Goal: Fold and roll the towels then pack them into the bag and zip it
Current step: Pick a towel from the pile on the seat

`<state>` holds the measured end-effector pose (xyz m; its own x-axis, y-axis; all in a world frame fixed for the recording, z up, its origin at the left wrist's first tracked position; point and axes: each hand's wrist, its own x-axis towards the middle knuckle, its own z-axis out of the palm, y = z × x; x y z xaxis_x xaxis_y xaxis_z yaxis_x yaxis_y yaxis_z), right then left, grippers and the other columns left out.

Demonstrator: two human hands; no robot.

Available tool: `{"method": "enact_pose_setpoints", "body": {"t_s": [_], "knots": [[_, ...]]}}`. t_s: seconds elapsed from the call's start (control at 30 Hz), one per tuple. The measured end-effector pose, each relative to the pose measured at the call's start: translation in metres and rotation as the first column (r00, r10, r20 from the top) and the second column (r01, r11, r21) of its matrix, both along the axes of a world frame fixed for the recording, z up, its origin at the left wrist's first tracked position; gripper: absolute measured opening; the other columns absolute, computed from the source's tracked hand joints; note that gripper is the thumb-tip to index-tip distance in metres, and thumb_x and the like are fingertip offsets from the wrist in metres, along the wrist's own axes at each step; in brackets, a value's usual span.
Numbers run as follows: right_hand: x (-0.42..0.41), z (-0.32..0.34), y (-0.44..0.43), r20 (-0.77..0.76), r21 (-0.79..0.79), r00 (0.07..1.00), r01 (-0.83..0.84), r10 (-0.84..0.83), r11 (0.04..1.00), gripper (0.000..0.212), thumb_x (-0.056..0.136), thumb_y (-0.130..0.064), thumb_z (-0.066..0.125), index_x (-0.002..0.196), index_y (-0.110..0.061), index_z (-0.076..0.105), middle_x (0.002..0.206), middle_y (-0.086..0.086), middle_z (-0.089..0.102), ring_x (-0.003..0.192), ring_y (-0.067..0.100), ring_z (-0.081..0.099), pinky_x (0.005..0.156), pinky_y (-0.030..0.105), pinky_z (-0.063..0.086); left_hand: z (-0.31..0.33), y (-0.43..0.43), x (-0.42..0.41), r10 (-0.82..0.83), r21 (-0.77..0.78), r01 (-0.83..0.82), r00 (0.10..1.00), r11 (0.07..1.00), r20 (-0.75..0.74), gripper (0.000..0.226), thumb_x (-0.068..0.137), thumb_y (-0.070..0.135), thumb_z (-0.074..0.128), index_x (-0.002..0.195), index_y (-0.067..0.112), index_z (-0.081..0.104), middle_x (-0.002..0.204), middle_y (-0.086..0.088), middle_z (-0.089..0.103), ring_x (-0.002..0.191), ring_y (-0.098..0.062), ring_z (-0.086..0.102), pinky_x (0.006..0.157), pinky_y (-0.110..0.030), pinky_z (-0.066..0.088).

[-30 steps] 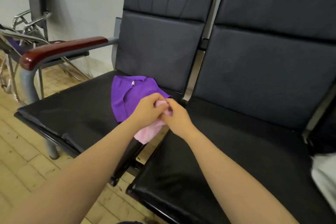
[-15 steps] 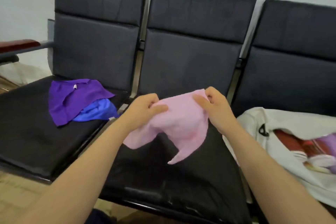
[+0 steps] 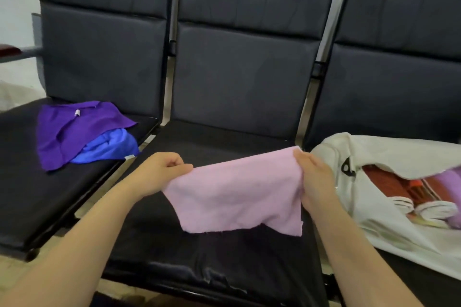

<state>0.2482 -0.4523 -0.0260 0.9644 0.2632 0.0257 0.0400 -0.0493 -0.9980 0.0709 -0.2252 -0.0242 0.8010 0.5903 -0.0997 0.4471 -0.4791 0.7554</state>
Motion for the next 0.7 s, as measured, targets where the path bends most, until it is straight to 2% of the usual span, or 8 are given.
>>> {"method": "enact_pose_setpoints", "body": {"t_s": [0.07, 0.17, 0.27, 0.33, 0.4, 0.47, 0.6, 0.7], "knots": [[0.007, -0.002, 0.0, 0.076, -0.076, 0.997, 0.017, -0.011, 0.997, 0.017, 0.093, -0.031, 0.059, 0.082, -0.023, 0.069, 0.087, -0.002, 0.068, 0.085, 0.016, 0.059, 0.078, 0.032, 0.049, -0.002, 0.0, 0.006, 0.108, -0.049, -0.106, 0.993, 0.993, 0.041, 0.026, 0.091, 0.035, 0.06, 0.086, 0.01, 0.065, 0.085, -0.006, 0.065, 0.08, -0.019, 0.06, 0.066, -0.028, 0.044], [-0.002, -0.006, 0.01, 0.178, -0.154, 0.984, 0.04, -0.012, 0.987, 0.019, 0.094, -0.026, 0.058, 0.081, -0.016, 0.065, 0.072, -0.003, 0.06, 0.07, 0.013, 0.053, 0.062, 0.02, 0.043, -0.004, -0.015, 0.019, 0.286, -0.343, -0.209, 0.938, 0.916, 0.194, 0.011, 0.094, 0.026, 0.055, 0.096, 0.019, 0.064, 0.094, -0.003, 0.064, 0.086, -0.019, 0.059, 0.071, -0.032, 0.047], [-0.025, -0.012, 0.022, 0.273, -0.227, 0.959, -0.01, 0.073, 0.974, 0.014, 0.095, -0.023, 0.057, 0.083, -0.016, 0.059, 0.071, 0.002, 0.058, 0.066, 0.014, 0.054, 0.062, 0.021, 0.046, -0.005, -0.039, 0.028, 0.27, -0.552, -0.073, 0.919, 0.831, 0.286, 0.022, 0.097, 0.011, 0.046, 0.1, 0.014, 0.068, 0.095, -0.008, 0.064, 0.078, -0.019, 0.059, 0.066, -0.031, 0.048], [-0.042, -0.014, 0.029, 0.346, -0.275, 0.925, -0.062, 0.159, 0.959, 0.015, 0.093, -0.021, 0.058, 0.078, -0.022, 0.056, 0.072, -0.002, 0.059, 0.066, 0.007, 0.055, 0.061, 0.014, 0.043, -0.004, -0.057, 0.029, 0.207, -0.614, 0.033, 0.926, 0.789, 0.316, 0.027, 0.093, -0.003, 0.045, 0.101, 0.006, 0.069, 0.082, -0.008, 0.062, 0.069, -0.021, 0.064, 0.068, -0.03, 0.053], [-0.057, -0.016, 0.034, 0.379, -0.291, 0.895, -0.127, 0.236, 0.948, 0.019, 0.092, -0.023, 0.06, 0.076, -0.03, 0.054, 0.069, -0.011, 0.06, 0.069, -0.002, 0.057, 0.06, 0.008, 0.042, -0.008, -0.069, 0.031, 0.137, -0.559, 0.067, 0.939, 0.826, 0.315, 0.029, 0.085, -0.009, 0.054, 0.099, 0.01, 0.071, 0.076, -0.008, 0.066, 0.073, -0.023, 0.068, 0.078, -0.033, 0.055], [-0.065, -0.02, 0.035, 0.397, -0.31, 0.866, -0.185, 0.304, 0.932, 0.019, 0.093, -0.025, 0.061, 0.078, -0.034, 0.053, 0.069, -0.018, 0.061, 0.076, -0.008, 0.059, 0.064, 0.005, 0.042, -0.013, -0.077, 0.033, 0.079, -0.411, 0.056, 0.949, 0.91, 0.304, 0.025, 0.083, 0.0, 0.063, 0.095, 0.019, 0.074, 0.082, -0.002, 0.073, 0.083, -0.017, 0.07, 0.083, -0.031, 0.055], [-0.066, -0.028, 0.033, 0.437, -0.331, 0.808, -0.264, 0.396, 0.906, 0.011, 0.092, -0.021, 0.062, 0.091, -0.032, 0.06, 0.08, -0.021, 0.064, 0.084, -0.003, 0.062, 0.067, 0.006, 0.046, -0.019, -0.08, 0.033, 0.148, -0.275, -0.031, 0.896, 0.961, 0.418, 0.026, 0.084, 0.008, 0.067, 0.073, 0.03, 0.076, 0.078, 0.001, 0.07, 0.069, -0.005, 0.064, 0.063, -0.013, 0.049], [-0.065, -0.029, 0.034, 0.444, -0.296, 0.782, -0.333, 0.438, 0.895, 0.01, 0.092, -0.021, 0.062, 0.095, -0.03, 0.059, 0.084, -0.018, 0.066, 0.084, 0.001, 0.065, 0.069, 0.013, 0.051, -0.024, -0.073, 0.033, 0.138, -0.061, -0.124, 0.885, 0.99, 0.445, 0.028, 0.081, 0.011, 0.072, 0.067, 0.035, 0.067, 0.091, 0.009, 0.057, 0.076, 0.001, 0.057, 0.065, -0.005, 0.042]]}}
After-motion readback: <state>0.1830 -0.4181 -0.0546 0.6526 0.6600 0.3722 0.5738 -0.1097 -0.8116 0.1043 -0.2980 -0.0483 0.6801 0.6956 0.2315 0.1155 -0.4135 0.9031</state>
